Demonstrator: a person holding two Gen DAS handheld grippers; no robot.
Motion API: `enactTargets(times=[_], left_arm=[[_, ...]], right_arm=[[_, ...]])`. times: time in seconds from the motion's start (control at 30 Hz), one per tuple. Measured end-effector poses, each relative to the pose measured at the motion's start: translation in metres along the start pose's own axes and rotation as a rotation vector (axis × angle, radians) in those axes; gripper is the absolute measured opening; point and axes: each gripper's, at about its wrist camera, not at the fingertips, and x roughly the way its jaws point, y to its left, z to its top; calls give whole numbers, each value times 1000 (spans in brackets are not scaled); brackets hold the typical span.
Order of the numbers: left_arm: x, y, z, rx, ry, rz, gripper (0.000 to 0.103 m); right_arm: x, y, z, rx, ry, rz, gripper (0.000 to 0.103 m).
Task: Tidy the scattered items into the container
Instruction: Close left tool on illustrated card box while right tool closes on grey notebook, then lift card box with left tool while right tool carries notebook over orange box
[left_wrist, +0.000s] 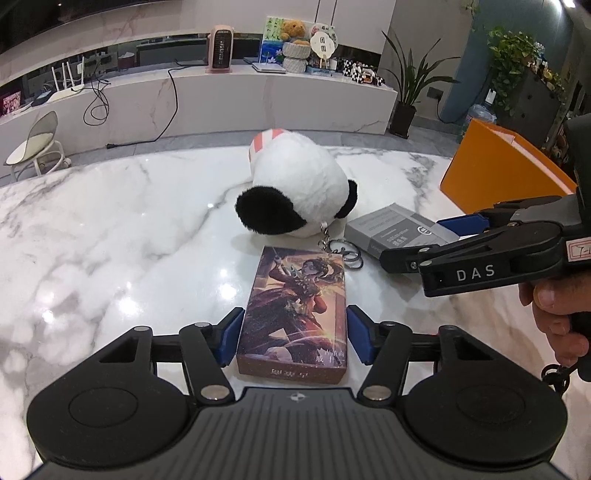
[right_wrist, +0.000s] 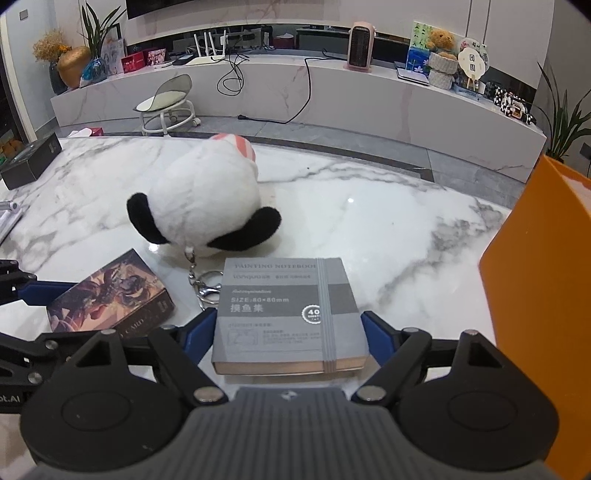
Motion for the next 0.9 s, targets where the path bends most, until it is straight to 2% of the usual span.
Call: enactTargets(times=[0.37, 0.9], left_arm=[[-18, -2, 1, -19, -34, -11, 68], [-47, -30, 13, 11, -97, -16, 68]], right_arm=[[-19, 6, 3, -6, -26, 4, 84], [-65, -3, 11, 26, -107, 1, 84]])
